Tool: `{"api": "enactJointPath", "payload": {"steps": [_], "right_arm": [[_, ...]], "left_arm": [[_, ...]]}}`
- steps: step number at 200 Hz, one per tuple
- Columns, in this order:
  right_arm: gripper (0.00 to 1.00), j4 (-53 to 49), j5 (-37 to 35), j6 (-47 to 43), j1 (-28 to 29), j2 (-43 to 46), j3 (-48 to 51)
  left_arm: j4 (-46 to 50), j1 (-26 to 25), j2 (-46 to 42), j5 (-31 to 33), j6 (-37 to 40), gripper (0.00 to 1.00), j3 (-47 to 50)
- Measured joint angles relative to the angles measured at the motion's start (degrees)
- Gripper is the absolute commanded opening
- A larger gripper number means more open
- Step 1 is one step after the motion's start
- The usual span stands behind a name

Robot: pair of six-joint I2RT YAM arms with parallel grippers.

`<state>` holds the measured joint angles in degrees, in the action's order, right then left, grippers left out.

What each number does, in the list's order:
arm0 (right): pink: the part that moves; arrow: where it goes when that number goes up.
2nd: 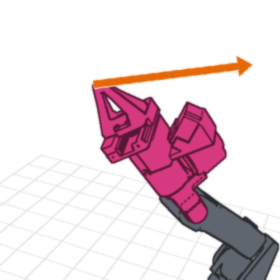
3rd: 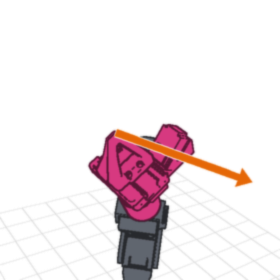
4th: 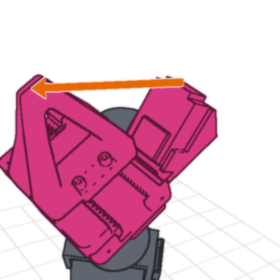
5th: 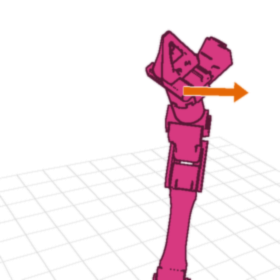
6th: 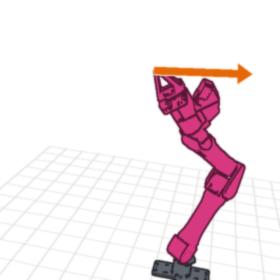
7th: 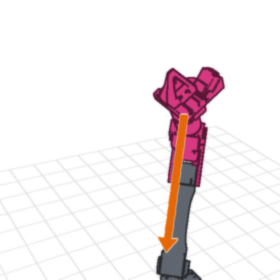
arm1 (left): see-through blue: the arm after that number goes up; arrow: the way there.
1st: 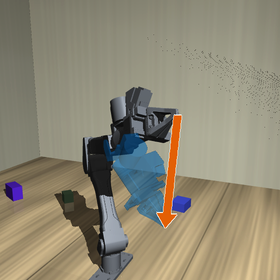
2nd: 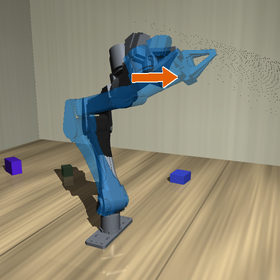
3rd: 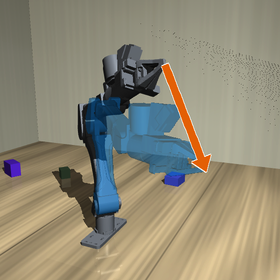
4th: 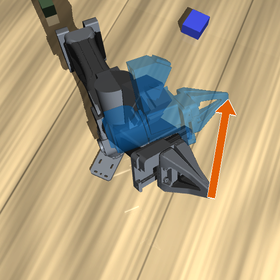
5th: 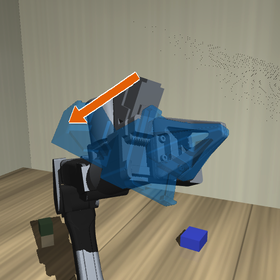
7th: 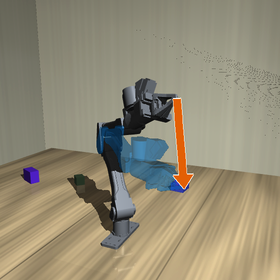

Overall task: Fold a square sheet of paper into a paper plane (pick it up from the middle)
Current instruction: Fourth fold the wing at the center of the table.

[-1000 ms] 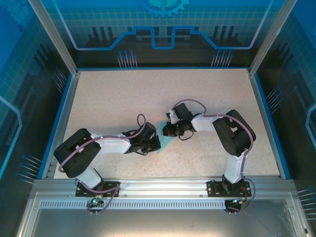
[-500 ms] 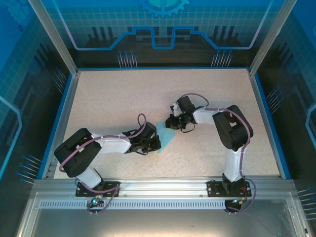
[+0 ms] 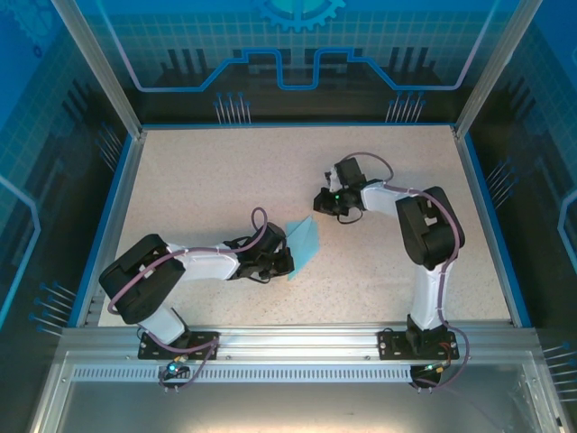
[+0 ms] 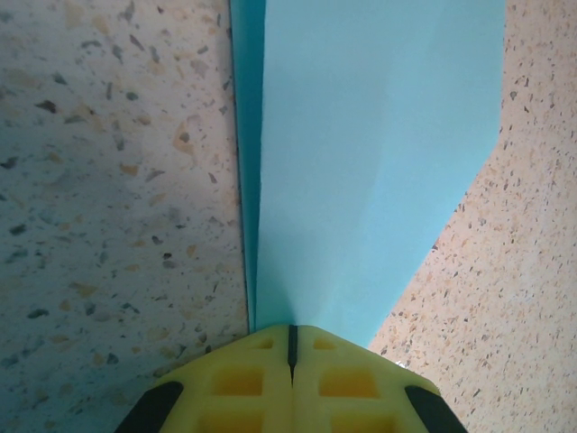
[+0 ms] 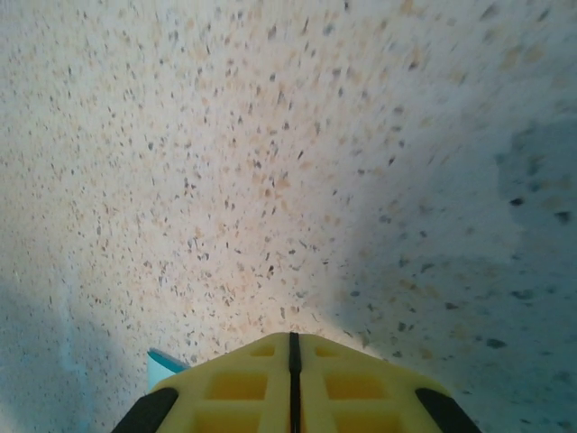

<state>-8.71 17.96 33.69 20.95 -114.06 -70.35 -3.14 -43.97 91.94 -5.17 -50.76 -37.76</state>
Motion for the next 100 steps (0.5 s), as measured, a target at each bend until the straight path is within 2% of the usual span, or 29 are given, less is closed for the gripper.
{"api": "enactJointPath", "payload": {"steps": [38, 78, 100], "right_arm": [[0.21, -0.20, -1.09, -0.76, 1.05, 9.88, 5.84], [0.34, -0.13, -1.53, -0.85, 5.68, 19.02, 14.40], [0.41, -0.33, -2.36, -0.31, 8.46, 21.00, 17.20]], "left_arm": [[0.94, -0.02, -0.52, -0.15, 0.11, 0.03, -0.13], [6.38, -0.13, -5.05, -0.20, 1.36, 0.28, -0.33], [7.61, -0.13, -8.63, 1.01, 1.66, 0.34, -1.03]]}}
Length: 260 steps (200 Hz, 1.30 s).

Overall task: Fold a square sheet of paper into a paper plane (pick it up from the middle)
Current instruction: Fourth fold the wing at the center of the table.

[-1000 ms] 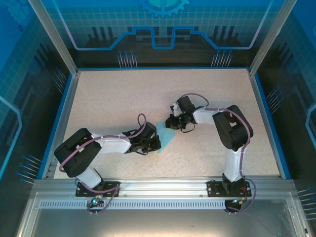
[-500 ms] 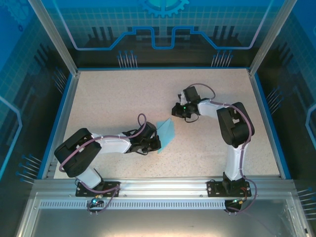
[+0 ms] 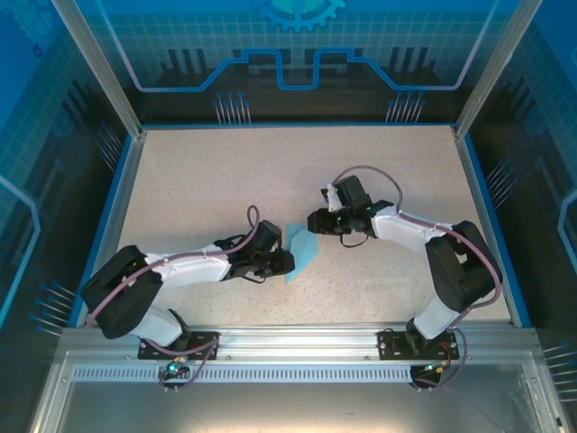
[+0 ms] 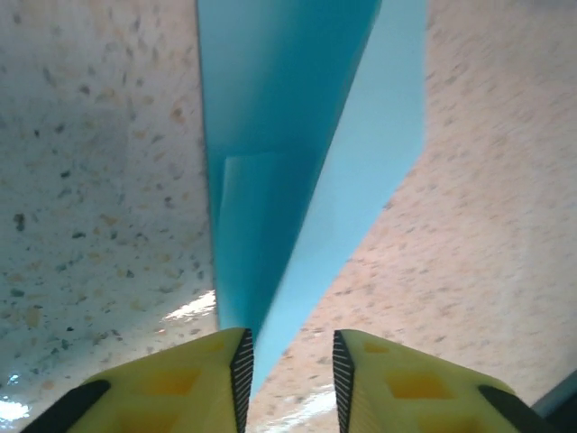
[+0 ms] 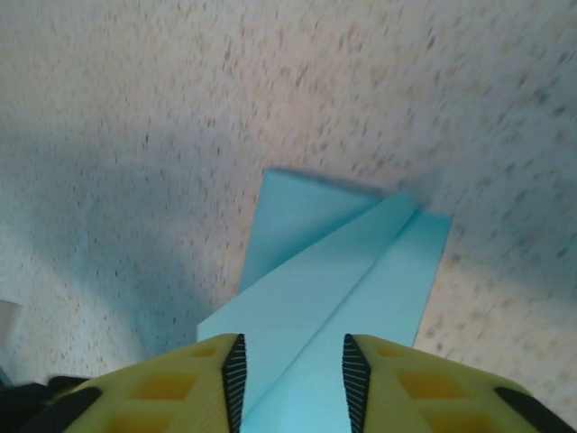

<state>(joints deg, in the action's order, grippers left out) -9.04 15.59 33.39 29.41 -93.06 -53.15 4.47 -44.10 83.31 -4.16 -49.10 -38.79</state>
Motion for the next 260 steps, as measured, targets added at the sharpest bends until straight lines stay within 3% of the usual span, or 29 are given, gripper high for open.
{"api": "enactJointPath", "payload": {"steps": [39, 107, 187, 260], "right_arm": [[0.46, 0.90, -0.37, 2.60, 2.03, -0.26, 1.86], [0.43, 4.04, 0.46, 6.10, 3.56, -6.54, 1.84], [0.41, 4.20, 0.46, 7.15, 3.63, -7.91, 0.79], [0.40, 4.20, 0.50, 7.56, 3.69, -7.91, 0.63]], "left_arm": [[-0.20, 0.57, -1.77, 2.93, -0.04, 0.40, -1.09], [-0.92, 2.29, 3.56, 3.37, 1.16, 0.43, -1.73], [-1.55, 2.80, 8.85, 3.32, 3.19, 0.43, -5.81], [2.64, 3.28, 12.57, 5.64, 4.46, 0.24, -9.03]]}}
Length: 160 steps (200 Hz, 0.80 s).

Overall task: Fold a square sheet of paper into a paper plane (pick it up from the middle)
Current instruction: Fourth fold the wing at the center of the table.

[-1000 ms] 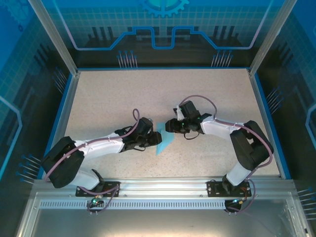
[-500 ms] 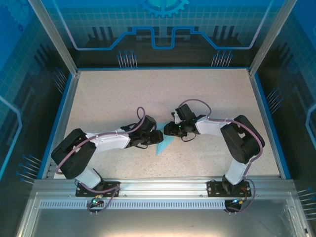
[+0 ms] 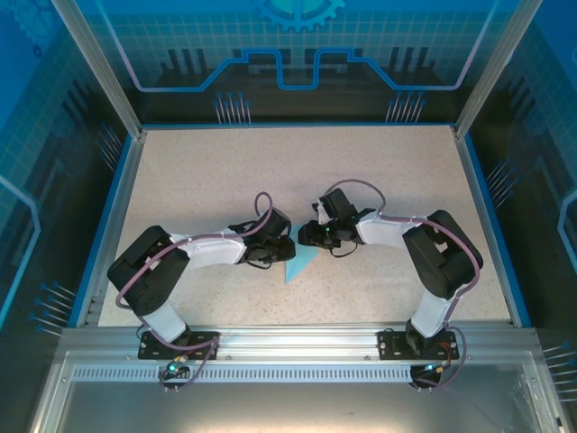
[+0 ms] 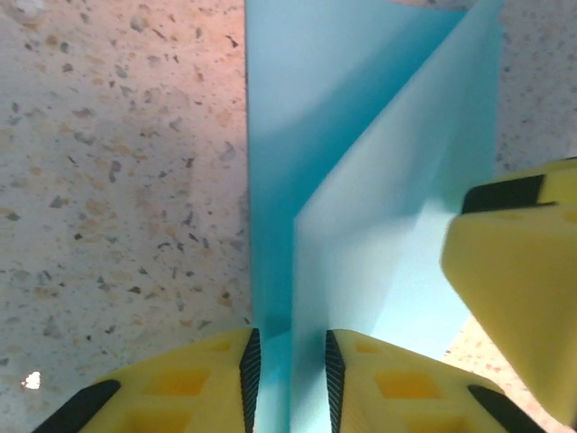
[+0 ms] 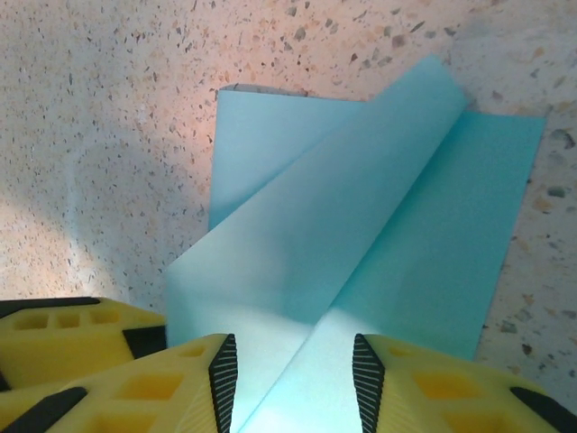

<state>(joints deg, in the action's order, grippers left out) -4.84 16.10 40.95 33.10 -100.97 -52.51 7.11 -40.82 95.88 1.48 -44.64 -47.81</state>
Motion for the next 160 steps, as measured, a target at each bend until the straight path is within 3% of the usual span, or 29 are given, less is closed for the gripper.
{"api": "enactJointPath", "payload": {"steps": [160], "right_arm": [[0.35, 2.03, 2.84, 3.50, 0.42, -2.93, -0.48]], "left_arm": [[3.50, 0.11, 1.64, 0.76, 0.00, 0.19, -1.99]]}}
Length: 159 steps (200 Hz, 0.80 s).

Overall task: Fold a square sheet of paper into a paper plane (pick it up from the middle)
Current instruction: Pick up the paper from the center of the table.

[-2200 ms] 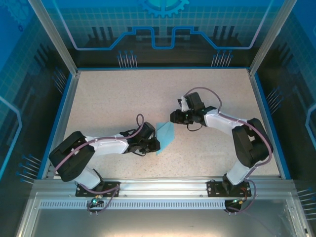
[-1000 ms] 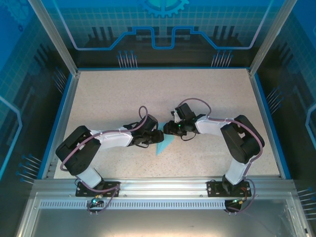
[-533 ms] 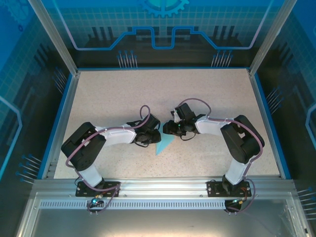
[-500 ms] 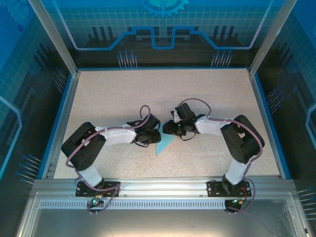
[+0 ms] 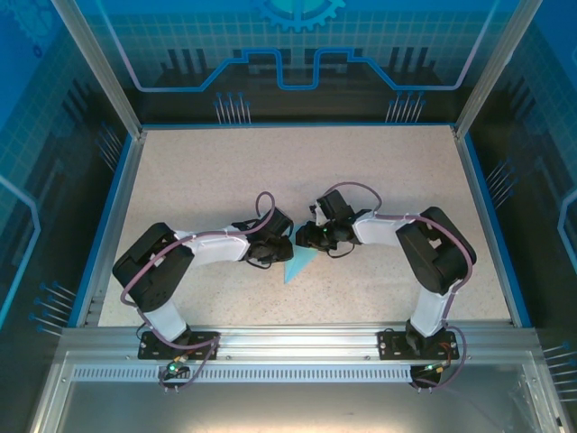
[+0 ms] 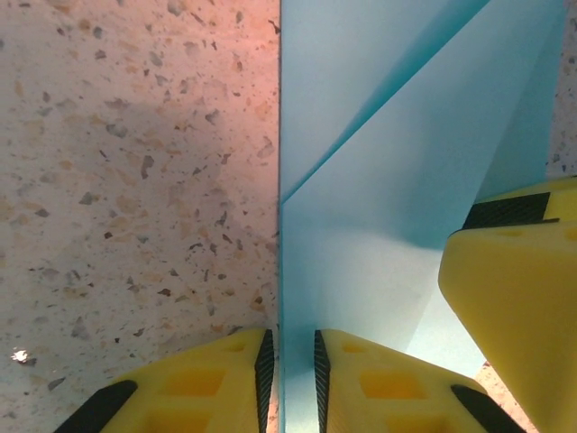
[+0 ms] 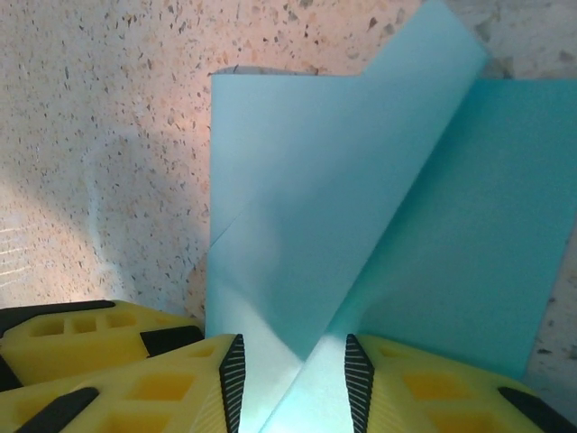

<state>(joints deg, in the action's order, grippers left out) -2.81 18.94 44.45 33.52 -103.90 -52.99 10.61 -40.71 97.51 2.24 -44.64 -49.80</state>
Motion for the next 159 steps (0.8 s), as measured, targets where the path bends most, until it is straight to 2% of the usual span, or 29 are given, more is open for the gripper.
{"api": "enactJointPath", "payload": {"steps": [53, 109, 159], "right_arm": [[0.32, 0.35, 0.22, 2.73, 0.33, -0.61, -0.46], [0.29, 0.83, 0.66, 8.31, 0.42, -1.53, -1.03], [0.19, 2.71, 1.70, 9.53, 0.66, -2.25, -1.03]], "left_arm": [[0.33, 0.07, 0.04, 0.13, -0.02, 0.13, 0.00], [0.37, 0.11, 0.04, 0.13, -0.24, 0.12, 0.02], [0.31, 0.15, 0.04, 0.09, -0.26, 0.12, 0.07]]}}
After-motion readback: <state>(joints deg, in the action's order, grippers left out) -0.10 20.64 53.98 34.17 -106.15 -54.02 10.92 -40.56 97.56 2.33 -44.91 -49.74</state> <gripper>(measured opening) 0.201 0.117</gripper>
